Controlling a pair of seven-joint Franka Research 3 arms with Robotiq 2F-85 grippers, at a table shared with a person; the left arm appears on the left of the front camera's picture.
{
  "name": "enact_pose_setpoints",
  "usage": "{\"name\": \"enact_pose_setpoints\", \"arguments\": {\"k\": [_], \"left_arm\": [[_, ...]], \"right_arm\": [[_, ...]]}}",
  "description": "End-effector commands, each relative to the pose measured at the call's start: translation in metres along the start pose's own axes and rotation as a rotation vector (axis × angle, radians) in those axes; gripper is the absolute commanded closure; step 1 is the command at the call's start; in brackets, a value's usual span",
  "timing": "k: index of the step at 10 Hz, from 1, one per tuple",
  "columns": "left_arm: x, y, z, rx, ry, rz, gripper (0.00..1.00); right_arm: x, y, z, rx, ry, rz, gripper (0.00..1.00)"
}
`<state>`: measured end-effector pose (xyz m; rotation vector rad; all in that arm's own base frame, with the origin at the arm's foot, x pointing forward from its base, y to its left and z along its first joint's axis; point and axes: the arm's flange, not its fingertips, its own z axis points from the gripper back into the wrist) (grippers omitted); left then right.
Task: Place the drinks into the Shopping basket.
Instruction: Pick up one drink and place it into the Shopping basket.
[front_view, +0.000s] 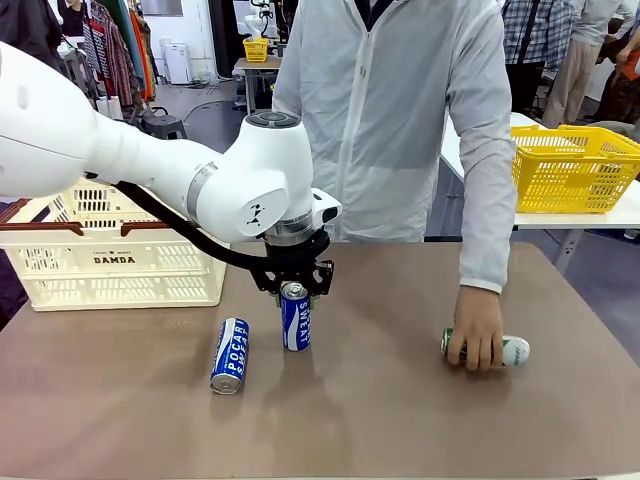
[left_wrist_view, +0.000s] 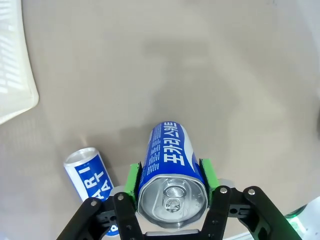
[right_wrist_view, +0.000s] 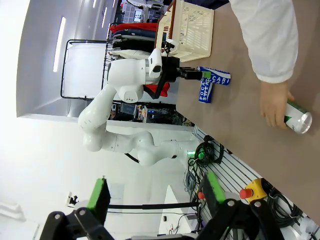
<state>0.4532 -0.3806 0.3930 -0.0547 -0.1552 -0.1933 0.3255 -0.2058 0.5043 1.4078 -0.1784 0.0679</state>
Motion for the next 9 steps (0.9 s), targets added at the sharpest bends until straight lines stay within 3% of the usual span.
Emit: {"name": "enact_pose_setpoints", "arguments": {"k": [1, 4, 5, 7, 9], "left_arm": [[-0.001, 0.002, 0.002, 0.033, -0.007, -0.005, 1.0], [-0.005, 0.003, 0.007, 0.044, 0.004, -0.012, 1.0], [-0.011, 0.008, 0.031, 0.03, 0.019, -0.028, 1.0], [-0.029, 0.038, 0.119, -0.01, 0.049, -0.12, 1.0], [-0.043, 0.089, 0.213, -0.117, 0.03, -0.2, 1.0]], "right_arm": [[-0.001, 0.004, 0.002, 0.0, 0.01, -0.014, 0.0], [-0.001, 0.004, 0.002, 0.0, 0.01, -0.014, 0.0], [-0.001, 0.004, 0.002, 0.0, 0.01, -0.014, 0.0], [-0.001, 0.004, 0.002, 0.0, 0.01, -0.014, 0.0], [-0.001, 0.004, 0.002, 0.0, 0.01, -0.014, 0.0]]}}
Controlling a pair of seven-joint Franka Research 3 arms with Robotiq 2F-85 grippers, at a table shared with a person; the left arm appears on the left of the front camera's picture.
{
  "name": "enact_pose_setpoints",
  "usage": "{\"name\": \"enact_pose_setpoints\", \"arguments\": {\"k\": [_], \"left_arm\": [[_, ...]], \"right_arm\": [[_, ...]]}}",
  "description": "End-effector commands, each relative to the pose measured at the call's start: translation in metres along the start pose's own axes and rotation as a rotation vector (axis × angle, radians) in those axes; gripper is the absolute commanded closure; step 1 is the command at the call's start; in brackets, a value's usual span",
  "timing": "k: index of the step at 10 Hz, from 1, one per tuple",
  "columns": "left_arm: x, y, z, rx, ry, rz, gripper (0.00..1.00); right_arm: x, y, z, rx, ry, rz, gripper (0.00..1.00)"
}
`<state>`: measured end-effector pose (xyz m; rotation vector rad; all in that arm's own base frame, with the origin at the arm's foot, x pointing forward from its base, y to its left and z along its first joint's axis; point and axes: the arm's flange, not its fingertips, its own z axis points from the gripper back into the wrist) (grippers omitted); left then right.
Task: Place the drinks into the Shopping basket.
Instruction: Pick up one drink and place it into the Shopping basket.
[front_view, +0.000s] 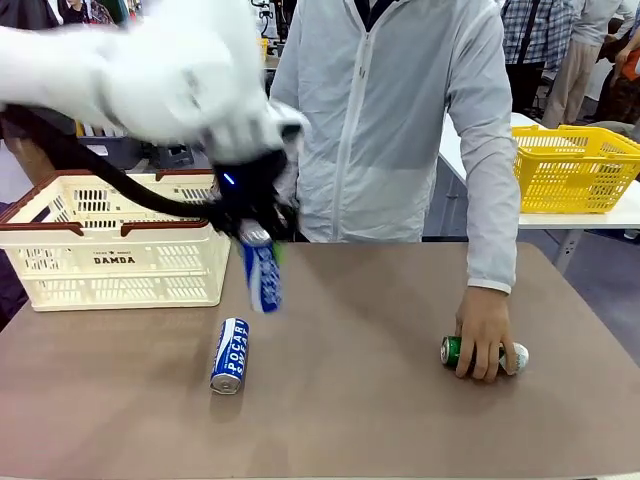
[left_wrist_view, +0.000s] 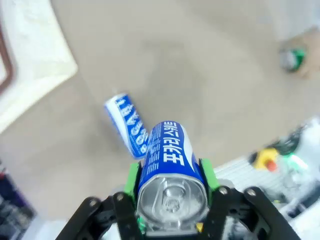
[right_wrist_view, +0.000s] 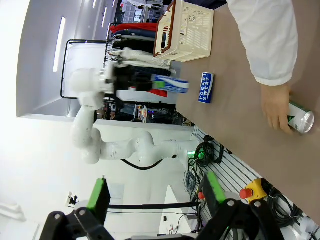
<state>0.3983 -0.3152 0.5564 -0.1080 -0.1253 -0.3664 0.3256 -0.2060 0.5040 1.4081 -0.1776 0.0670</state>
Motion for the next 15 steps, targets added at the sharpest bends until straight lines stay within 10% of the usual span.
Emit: {"name": "enact_pose_setpoints", "arguments": {"k": [1, 4, 6, 15], "left_arm": [[-0.012, 0.058, 0.07, -0.014, -0.07, -0.001, 1.0], [0.001, 0.19, 0.157, -0.046, -0.322, 0.046, 1.0], [0.027, 0.268, 0.142, -0.086, -0.327, 0.093, 1.0], [0.08, 0.337, 0.013, -0.024, -0.251, 0.18, 1.0]], "right_arm": [[-0.001, 0.005, 0.002, 0.0, 0.01, -0.013, 0.0], [-0.001, 0.005, 0.002, 0.0, 0.01, -0.013, 0.0], [-0.001, 0.005, 0.002, 0.0, 0.01, -0.013, 0.0], [-0.001, 0.005, 0.002, 0.0, 0.01, -0.013, 0.0]]}}
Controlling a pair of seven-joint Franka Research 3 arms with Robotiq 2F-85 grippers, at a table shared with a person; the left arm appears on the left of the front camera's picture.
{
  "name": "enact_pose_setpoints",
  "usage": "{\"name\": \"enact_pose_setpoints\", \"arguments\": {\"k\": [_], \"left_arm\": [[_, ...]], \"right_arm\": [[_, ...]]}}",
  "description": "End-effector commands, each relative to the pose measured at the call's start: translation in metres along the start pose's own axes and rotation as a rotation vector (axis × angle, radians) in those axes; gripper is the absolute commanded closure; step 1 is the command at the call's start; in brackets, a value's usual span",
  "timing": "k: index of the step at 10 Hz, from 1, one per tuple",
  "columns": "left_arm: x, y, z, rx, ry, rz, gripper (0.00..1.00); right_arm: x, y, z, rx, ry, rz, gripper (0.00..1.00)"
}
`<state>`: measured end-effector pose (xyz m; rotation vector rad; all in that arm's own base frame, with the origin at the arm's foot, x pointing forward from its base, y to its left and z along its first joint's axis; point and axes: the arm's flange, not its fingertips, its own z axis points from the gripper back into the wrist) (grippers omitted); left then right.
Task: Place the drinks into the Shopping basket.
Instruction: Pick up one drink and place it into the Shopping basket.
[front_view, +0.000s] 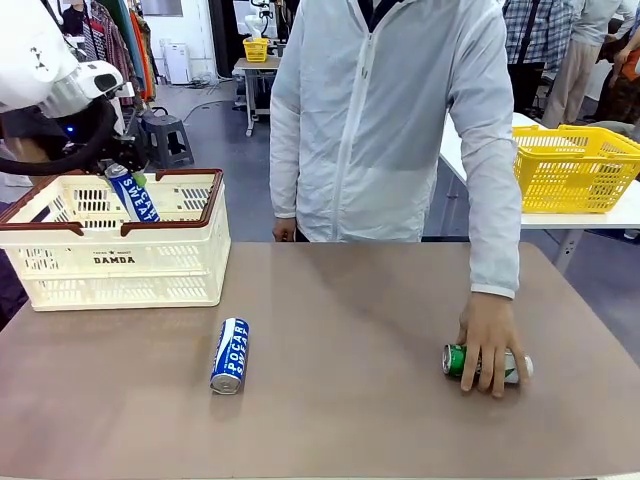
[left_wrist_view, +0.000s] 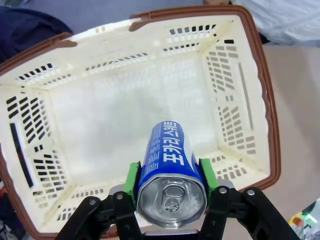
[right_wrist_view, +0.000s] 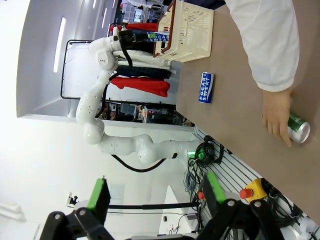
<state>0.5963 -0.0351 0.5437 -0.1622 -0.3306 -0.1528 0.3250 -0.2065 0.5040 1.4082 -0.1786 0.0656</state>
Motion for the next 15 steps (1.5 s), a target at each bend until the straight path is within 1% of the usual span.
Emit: {"name": "enact_pose_setpoints", "arguments": {"k": [1, 2, 3, 6, 9, 12, 13, 14, 15], "left_arm": [[0.0, 0.004, 0.01, -0.026, -0.027, -0.018, 1.0], [0.0, 0.0, 0.0, 0.0, 0.0, 0.0, 1.0], [0.009, 0.006, -0.018, 0.058, -0.038, 0.044, 1.0], [0.023, 0.004, -0.061, 0.145, 0.014, 0.055, 1.0], [0.034, 0.003, -0.099, 0.187, 0.087, 0.085, 1.0], [0.038, 0.007, -0.122, 0.22, 0.152, 0.112, 1.0], [0.036, 0.009, -0.126, 0.23, 0.159, 0.115, 1.0], [0.036, 0.008, -0.13, 0.237, 0.164, 0.116, 0.89], [0.036, 0.008, -0.132, 0.24, 0.17, 0.112, 0.39]], "right_arm": [[-0.001, 0.005, 0.001, 0.0, 0.011, -0.013, 0.0], [-0.001, 0.005, 0.001, 0.0, 0.011, -0.013, 0.0], [-0.001, 0.005, 0.001, 0.0, 0.011, -0.013, 0.0], [-0.001, 0.005, 0.001, 0.0, 0.011, -0.013, 0.0], [-0.001, 0.005, 0.001, 0.0, 0.011, -0.013, 0.0], [-0.001, 0.005, 0.001, 0.0, 0.011, -0.013, 0.0], [-0.001, 0.005, 0.001, 0.0, 0.011, -0.013, 0.0], [-0.001, 0.005, 0.001, 0.0, 0.011, -0.013, 0.0], [-0.001, 0.005, 0.001, 0.0, 0.011, -0.013, 0.0]]}}
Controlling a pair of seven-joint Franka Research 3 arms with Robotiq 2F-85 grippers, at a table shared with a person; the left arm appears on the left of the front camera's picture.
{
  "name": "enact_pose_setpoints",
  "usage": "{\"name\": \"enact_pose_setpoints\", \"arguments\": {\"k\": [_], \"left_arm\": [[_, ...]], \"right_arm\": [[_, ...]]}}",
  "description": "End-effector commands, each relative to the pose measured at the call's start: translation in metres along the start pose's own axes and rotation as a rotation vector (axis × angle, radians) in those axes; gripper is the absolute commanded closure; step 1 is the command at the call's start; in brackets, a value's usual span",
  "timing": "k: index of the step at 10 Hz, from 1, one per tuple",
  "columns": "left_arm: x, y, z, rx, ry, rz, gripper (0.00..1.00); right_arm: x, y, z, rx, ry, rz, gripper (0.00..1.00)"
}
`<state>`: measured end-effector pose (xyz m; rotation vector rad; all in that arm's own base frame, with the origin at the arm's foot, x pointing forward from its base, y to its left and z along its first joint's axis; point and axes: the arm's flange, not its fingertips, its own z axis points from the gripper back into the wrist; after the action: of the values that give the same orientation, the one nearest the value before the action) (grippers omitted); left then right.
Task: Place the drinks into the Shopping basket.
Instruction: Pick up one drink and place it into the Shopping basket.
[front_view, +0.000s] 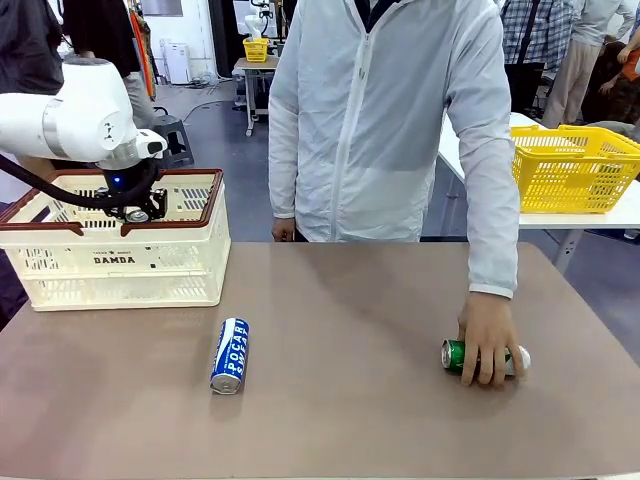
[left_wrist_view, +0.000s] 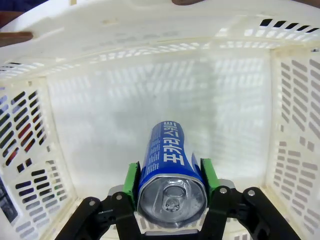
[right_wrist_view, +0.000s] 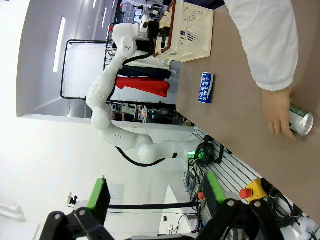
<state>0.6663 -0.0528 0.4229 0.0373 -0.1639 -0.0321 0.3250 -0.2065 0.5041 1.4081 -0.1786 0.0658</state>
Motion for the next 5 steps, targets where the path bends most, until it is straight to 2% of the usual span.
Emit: {"name": "enact_pose_setpoints", "arguments": {"k": [1, 5], "left_arm": [[0.0066, -0.0028, 0.007, 0.037, 0.001, 0.013, 0.0], [0.0031, 0.0033, 0.0161, 0.007, -0.021, 0.021, 0.0]], "right_arm": [[-0.0007, 0.0047, 0.0015, 0.0, 0.011, -0.013, 0.0], [-0.0007, 0.0047, 0.0015, 0.0, 0.011, -0.013, 0.0]]}}
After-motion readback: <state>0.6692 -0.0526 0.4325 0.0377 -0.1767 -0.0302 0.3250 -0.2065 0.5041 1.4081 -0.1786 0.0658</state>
